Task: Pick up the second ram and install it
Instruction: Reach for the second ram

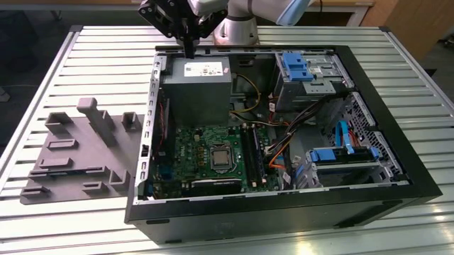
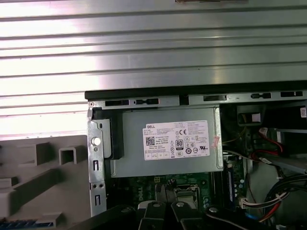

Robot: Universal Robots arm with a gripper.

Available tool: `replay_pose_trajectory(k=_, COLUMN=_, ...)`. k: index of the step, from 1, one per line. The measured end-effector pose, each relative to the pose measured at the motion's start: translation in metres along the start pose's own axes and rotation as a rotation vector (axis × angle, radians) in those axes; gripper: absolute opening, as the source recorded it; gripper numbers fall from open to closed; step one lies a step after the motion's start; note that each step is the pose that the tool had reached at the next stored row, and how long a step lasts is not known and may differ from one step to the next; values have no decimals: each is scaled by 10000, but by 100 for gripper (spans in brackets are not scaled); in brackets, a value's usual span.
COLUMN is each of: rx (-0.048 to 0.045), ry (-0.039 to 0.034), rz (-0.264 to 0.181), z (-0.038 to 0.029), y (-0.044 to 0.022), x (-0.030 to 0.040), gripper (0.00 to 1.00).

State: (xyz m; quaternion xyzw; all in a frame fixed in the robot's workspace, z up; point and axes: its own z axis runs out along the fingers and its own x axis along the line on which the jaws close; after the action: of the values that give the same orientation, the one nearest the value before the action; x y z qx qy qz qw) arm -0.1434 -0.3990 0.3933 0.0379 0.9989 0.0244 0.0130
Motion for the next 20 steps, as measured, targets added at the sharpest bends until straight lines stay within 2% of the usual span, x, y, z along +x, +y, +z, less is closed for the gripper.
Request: replay_pose_trajectory(k=20, rx=0, ry=0, rz=0, z=-2, y=-7, x=89, gripper=11)
